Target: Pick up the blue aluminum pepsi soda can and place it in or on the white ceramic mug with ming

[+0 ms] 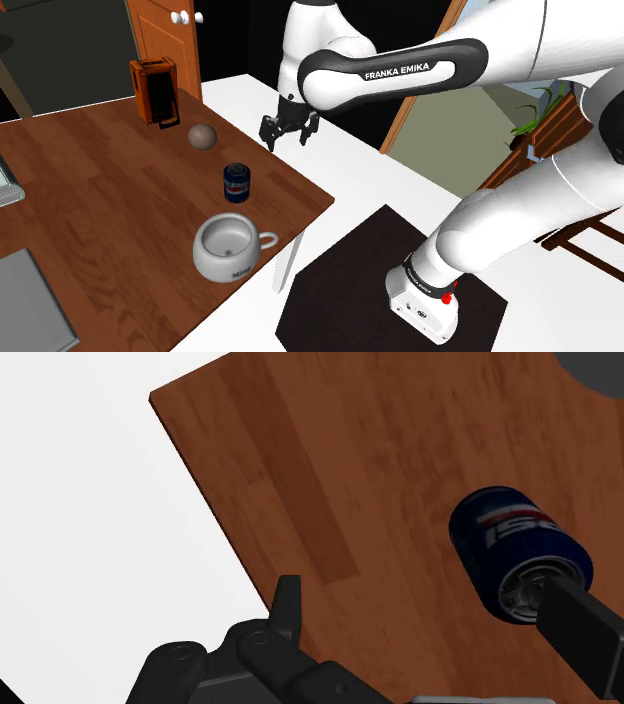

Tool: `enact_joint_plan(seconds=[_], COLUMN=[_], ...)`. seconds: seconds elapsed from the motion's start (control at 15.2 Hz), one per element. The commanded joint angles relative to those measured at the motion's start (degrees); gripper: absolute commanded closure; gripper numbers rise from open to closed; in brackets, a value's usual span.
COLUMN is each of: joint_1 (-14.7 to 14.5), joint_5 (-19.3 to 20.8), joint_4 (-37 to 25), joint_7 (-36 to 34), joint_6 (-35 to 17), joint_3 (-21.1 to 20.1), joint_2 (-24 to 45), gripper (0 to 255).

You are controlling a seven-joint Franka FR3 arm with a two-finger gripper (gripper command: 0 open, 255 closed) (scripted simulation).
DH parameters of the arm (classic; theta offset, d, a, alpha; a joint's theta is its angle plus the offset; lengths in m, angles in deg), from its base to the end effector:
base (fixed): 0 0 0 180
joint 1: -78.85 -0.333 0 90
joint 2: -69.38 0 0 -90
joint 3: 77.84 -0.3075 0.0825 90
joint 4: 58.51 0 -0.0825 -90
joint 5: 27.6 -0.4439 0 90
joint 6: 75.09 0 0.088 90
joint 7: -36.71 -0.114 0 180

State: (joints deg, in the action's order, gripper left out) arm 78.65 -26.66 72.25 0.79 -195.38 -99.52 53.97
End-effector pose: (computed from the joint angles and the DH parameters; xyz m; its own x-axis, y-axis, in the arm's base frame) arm 0.4947 0.1998 0.4198 0.9635 -0.2390 0.1202 -0.2465 -0.9677 0.0522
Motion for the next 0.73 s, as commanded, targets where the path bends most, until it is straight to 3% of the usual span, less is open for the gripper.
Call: enact_joint_plan(seconds=[0.0, 0.33, 0.66], joint_1=[0.2, -0.5, -3.3], joint_5=[1.7, 7.1, 13.3], joint_4=[-2.5, -8.8, -17.1], joint_7=[-3.5, -12.4, -20.5], joint_6=[-1.5, -3.9, -4.4], joint_3=[-1.8, -4.7, -5.0], joint_2=[4.9, 16.7, 29.0], gripper=[0, 0, 0])
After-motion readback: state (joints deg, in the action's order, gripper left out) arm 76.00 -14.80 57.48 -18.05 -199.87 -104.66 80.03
